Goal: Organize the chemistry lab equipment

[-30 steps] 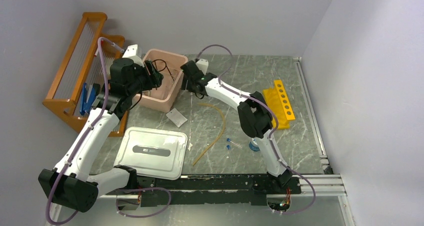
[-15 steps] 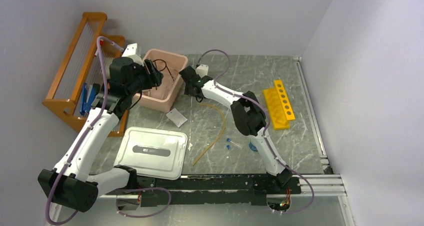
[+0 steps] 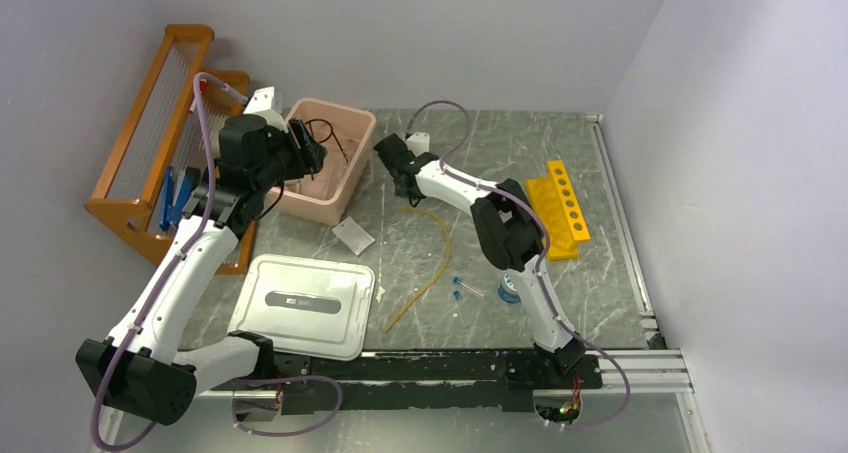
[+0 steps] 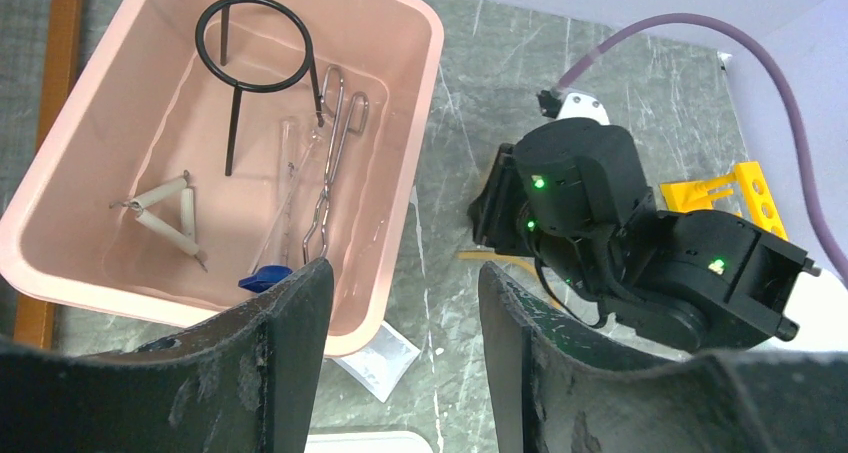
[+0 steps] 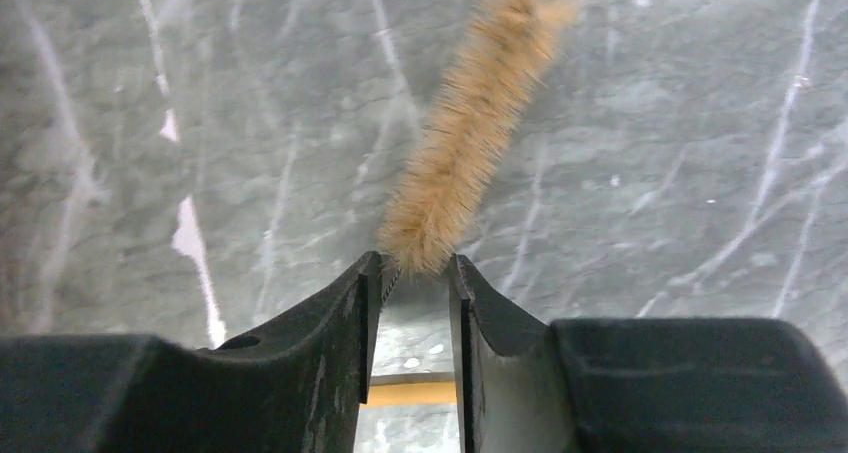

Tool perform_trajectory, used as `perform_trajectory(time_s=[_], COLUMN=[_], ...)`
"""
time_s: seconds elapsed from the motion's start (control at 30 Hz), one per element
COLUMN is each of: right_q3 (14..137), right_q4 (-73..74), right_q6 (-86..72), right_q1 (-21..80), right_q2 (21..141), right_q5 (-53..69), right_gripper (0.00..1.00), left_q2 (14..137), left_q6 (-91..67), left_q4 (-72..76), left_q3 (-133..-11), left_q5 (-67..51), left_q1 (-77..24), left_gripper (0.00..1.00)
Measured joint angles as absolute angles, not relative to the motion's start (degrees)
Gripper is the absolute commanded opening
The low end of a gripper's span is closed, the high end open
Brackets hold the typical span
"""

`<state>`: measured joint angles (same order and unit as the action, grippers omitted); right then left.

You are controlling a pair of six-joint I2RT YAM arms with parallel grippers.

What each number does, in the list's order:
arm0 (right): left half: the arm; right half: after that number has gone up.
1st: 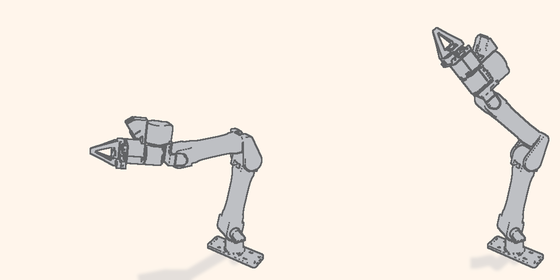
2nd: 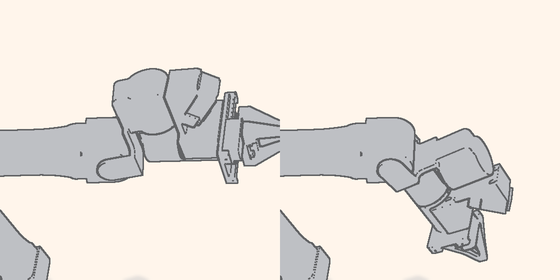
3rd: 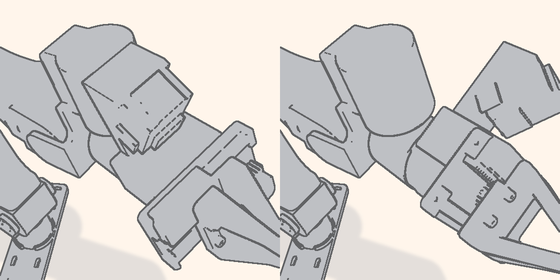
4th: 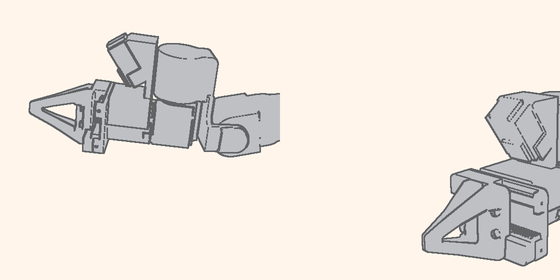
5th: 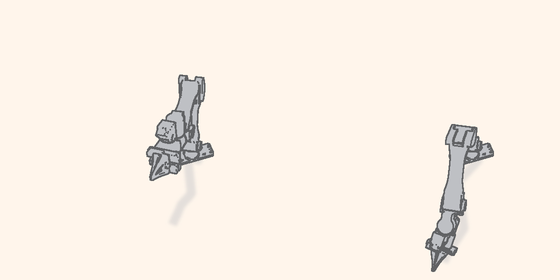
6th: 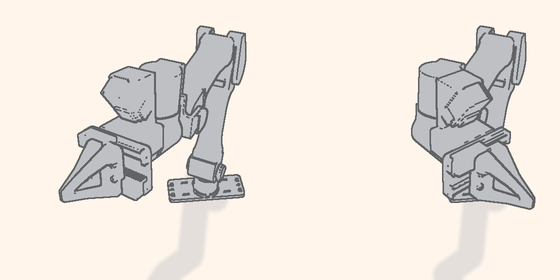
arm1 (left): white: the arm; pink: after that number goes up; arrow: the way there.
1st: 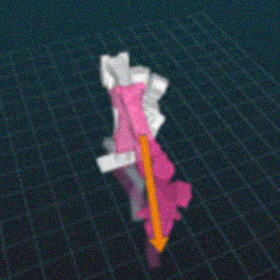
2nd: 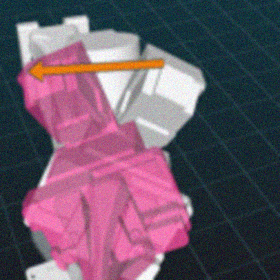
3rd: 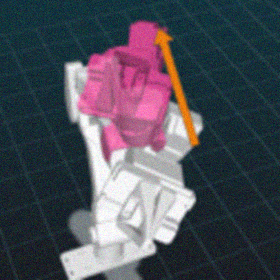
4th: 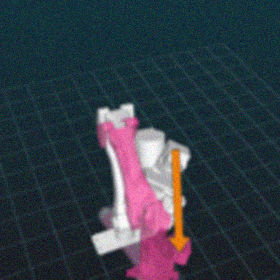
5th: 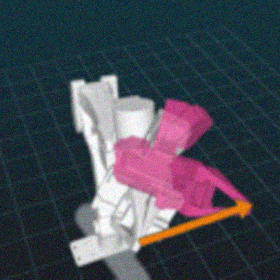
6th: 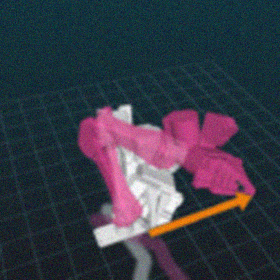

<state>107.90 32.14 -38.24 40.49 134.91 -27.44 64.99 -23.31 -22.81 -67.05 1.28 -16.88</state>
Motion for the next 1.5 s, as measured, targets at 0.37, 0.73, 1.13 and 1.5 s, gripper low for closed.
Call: perform_trajectory(time_s=[0.37, 0.73, 1.13, 1.5], right_q3=[105.6, 105.1, 90.1, 78.3], right_q4=[31.0, 29.8, 13.4, -8.8], right_q6=[-36.2, -42.2, -42.2, -45.7], right_q1=[37.6, 37.7, 36.2, 35.6], right_q2=[133.2, 133.1, 120.3, 100.9], right_q5=[-22.0, -19.2, -9.5, 6.9], right_gripper=[0.36, 0.0, 0.0, 0.0], left_q2=[65.2, 65.2, 67.2, 74.2], left_q6=[-23.3, -23.4, -23.6, -27.1], left_q4=[-22.8, -22.8, -20.7, -11.4], left_q3=[-67.0, -67.0, -66.9, -63.5], left_q5=[1.3, 1.1, -7.7, -22.8], left_q1=[-17.0, -17.0, -17.1, -17.1], left_gripper=[0.6, 0.61, 0.8, 0.72])
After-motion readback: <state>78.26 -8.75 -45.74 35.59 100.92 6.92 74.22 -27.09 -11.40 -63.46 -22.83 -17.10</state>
